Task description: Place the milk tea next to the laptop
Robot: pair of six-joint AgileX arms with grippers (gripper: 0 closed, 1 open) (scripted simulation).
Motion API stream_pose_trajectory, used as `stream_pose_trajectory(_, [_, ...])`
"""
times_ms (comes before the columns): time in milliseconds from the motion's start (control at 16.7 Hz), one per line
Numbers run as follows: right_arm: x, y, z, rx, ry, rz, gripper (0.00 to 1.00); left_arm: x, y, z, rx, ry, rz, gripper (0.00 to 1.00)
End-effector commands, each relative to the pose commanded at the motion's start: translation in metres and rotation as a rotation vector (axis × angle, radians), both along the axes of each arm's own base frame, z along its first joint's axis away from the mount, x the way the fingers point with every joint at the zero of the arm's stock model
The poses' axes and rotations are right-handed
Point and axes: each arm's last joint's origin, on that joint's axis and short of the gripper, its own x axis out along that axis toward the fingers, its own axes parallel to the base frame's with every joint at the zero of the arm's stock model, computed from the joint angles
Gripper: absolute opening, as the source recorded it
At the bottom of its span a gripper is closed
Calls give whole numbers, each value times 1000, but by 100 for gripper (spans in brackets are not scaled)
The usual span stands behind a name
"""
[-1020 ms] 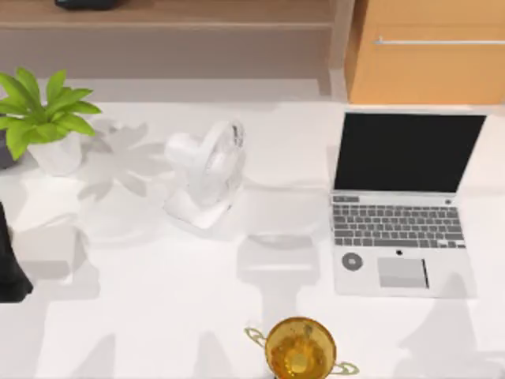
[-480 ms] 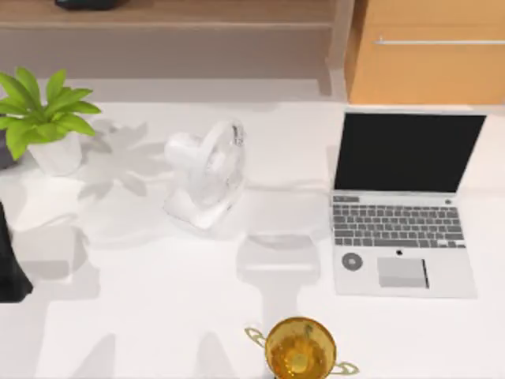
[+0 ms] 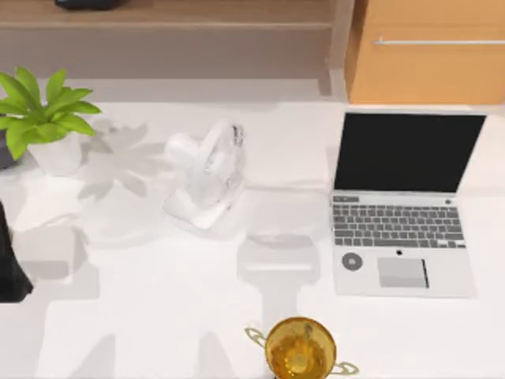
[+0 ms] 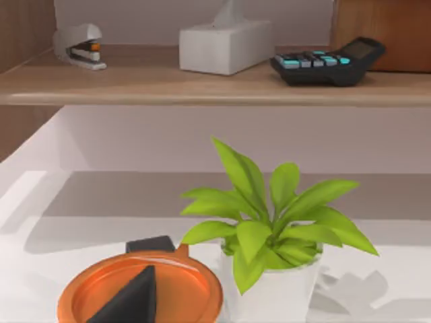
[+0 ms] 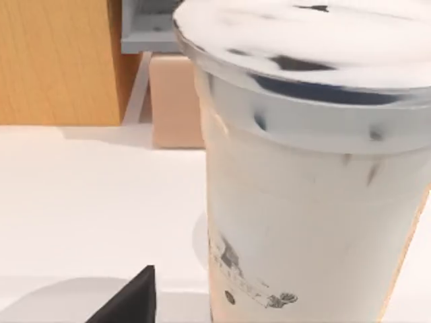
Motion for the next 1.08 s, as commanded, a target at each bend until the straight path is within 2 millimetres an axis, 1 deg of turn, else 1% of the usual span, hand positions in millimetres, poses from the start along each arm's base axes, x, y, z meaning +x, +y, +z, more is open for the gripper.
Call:
stream_pose_trajectory(120, [14, -3, -1, -2, -2, -1, 100, 0, 0, 0, 0, 0, 0, 100])
stream_pose_trajectory(240, [33, -5, -5, -2, -2, -1, 100, 0, 0, 0, 0, 0, 0, 100])
stream_pose_trajectory(360, [54, -4, -10, -1, -1, -1, 100, 0, 0, 0, 0, 0, 0, 100])
stream_pose_trajectory(480, [69, -2, -14, -1, -1, -1, 100, 0, 0, 0, 0, 0, 0, 100])
stream_pose_trajectory(540, [73, -2, -15, -1, -1, -1, 100, 0, 0, 0, 0, 0, 0, 100])
stream_pose_trajectory(780, [74, -2, -15, -2, -2, -1, 100, 0, 0, 0, 0, 0, 0, 100])
stream_pose_trajectory(1080, [74, -2, -15, -2, -2, -1, 62, 0, 0, 0, 0, 0, 0, 100])
